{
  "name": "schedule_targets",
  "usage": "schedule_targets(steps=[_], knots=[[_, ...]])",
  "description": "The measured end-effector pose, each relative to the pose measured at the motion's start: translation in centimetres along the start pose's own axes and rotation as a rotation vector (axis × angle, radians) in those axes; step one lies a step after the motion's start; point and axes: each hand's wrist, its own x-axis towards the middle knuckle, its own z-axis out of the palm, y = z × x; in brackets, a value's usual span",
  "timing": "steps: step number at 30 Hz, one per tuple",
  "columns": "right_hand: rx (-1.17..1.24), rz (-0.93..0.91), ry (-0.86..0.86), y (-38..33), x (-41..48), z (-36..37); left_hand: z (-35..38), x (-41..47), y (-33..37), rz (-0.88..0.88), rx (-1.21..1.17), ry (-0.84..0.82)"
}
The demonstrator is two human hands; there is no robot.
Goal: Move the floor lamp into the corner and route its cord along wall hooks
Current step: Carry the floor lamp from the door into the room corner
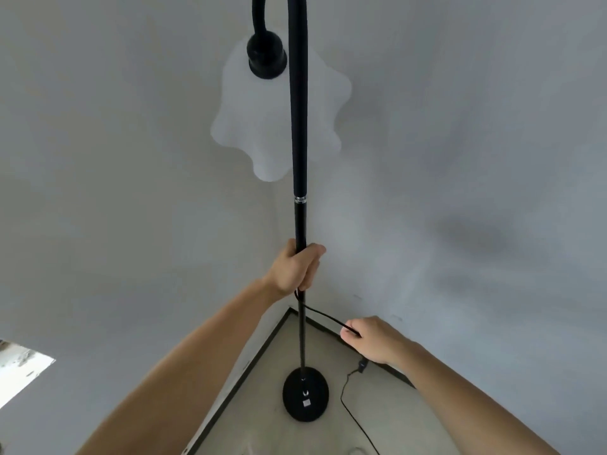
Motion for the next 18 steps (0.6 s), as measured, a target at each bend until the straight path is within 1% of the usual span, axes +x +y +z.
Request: schedule_targets(steps=[2,4,6,9,12,15,18], knots=[[0.005,0.004,0.003,0.5,0.4,-0.2,0.4,0.6,-0.1,-0.021,0.028,-0.008],[0.017,-0.001,0.003,0.8,0.9,-0.4,0.7,0.8,0.0,-0.033,0.056,0.029],[0.043,0.002,-0.002,1.2,1.4,-0.4,1.0,0.7,-0.1,-0.057,0.075,0.098],[0.081,-0.007,-0.024,1.3,2.1,-0.1,1.6,-0.2,-0.8,-0.043,0.129,0.229],[0.130,-0.049,-0.064,0.4,2.8,0.6,2.1,-1.2,-1.6,-0.029,0.059,0.371],[0.139,-0.108,-0.067,-1.5,3.8,1.2,2.0,-1.9,-1.5,0.016,0.049,0.487],[0.126,-0.177,-0.078,-3.9,5.1,2.0,1.9,-2.6,0.0,0.112,0.046,0.563]])
